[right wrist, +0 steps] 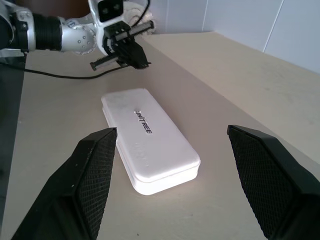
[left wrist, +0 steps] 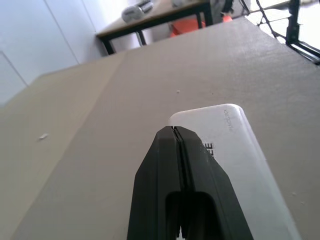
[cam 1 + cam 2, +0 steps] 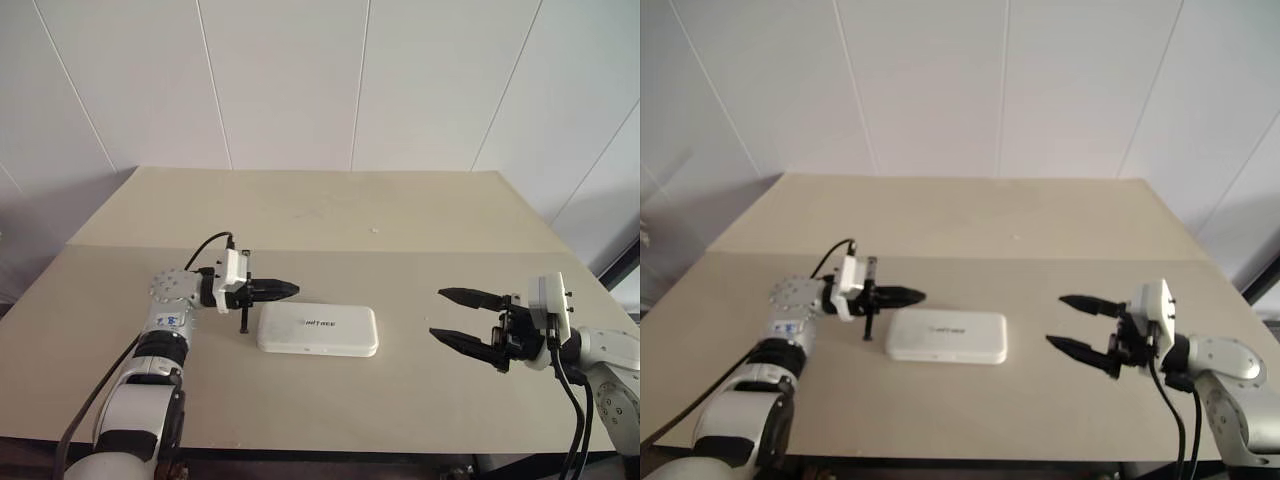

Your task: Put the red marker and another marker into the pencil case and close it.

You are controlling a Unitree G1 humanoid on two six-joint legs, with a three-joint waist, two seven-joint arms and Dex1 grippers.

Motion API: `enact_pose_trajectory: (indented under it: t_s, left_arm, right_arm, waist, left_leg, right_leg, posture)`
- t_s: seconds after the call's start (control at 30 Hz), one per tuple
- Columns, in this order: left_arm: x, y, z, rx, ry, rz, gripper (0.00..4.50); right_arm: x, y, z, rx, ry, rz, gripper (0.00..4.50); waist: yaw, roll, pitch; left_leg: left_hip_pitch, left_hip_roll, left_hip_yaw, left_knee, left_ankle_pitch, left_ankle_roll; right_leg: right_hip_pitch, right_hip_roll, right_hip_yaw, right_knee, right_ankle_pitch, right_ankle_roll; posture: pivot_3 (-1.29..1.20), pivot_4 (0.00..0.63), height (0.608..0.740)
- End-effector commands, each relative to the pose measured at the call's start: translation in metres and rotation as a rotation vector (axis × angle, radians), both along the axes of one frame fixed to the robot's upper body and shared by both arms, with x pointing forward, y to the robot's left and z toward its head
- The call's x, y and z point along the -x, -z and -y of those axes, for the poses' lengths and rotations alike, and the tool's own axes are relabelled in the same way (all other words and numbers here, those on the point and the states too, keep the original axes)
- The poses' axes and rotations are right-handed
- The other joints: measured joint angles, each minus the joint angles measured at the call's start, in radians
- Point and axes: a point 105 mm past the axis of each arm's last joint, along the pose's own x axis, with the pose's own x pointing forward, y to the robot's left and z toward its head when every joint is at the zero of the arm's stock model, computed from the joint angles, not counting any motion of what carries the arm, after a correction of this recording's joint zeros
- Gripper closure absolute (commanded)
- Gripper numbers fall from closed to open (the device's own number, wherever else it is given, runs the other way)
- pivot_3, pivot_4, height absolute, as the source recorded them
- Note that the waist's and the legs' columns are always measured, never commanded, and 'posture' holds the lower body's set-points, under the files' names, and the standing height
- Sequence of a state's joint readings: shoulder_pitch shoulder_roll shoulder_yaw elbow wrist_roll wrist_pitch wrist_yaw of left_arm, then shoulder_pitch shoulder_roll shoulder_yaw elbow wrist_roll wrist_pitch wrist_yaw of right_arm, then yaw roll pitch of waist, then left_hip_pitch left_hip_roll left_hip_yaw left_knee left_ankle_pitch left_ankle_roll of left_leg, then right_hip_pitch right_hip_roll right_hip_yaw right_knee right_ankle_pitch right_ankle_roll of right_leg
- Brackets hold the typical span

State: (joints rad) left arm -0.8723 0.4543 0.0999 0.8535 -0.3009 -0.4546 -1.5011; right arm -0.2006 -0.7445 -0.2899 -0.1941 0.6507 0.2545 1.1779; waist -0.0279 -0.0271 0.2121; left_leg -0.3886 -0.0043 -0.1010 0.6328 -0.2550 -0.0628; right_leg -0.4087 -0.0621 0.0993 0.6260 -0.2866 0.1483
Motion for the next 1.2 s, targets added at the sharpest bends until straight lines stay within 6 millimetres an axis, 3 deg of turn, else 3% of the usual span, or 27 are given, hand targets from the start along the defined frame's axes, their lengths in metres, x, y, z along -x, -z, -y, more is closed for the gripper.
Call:
enact_pose_trajectory:
  t_s: [0.03,0.13,0.23,0.63,1.2]
  left_arm:
    - [0.016,-0.003,-0.018,0.008,0.018,0.008,4.49]
    - [0.022,-0.001,-0.029,-0.008,-0.003,-0.001,4.49]
    - [0.026,0.001,-0.041,-0.024,-0.013,0.004,3.95]
    - [0.038,-0.003,-0.06,-0.045,0.013,-0.042,0.02]
    - [0.041,-0.017,-0.064,0.03,0.042,-0.079,0.02]
  right_arm:
    - [0.003,-0.013,0.004,0.009,-0.01,0.037,0.0]
    - [0.002,-0.013,0.005,0.014,-0.017,0.031,0.0]
    - [0.001,-0.014,0.003,0.015,-0.023,0.029,0.0]
    - [-0.002,-0.016,0.009,0.023,-0.008,0.033,0.0]
    - [0.009,-0.016,0.005,0.002,0.01,0.035,0.0]
  waist:
    - [-0.002,0.0,0.0]
    - [-0.001,0.0,0.0]
    - [0.0,0.0,0.0]
    - [0.0,0.0,0.0]
    - [-0.002,0.0,0.0]
  left_leg:
    - [0.0,0.0,0.0,0.0,0.0,0.0]
    - [0.001,0.001,0.0,-0.001,0.0,0.0]
    - [0.001,0.0,0.0,0.0,0.0,0.0]
    - [0.001,0.0,0.0,-0.001,0.0,0.0]
    - [0.001,0.001,0.001,-0.002,0.0,0.0]
  right_leg:
    - [0.0,0.0,0.0,0.0,0.0,0.0]
    - [0.0,0.0,0.0,0.0,0.0,0.0]
    - [0.0,0.0,0.0,0.0,0.0,-0.001]
    - [0.0,0.0,0.0,-0.001,0.0,-0.001]
    - [0.0,0.0,0.0,-0.002,0.0,-0.001]
  posture:
    - [0.0,0.15,0.74]
    - [0.0,0.15,0.74]
    - [0.0,0.15,0.74]
    - [0.0,0.15,0.74]
    - [0.0,0.15,0.74]
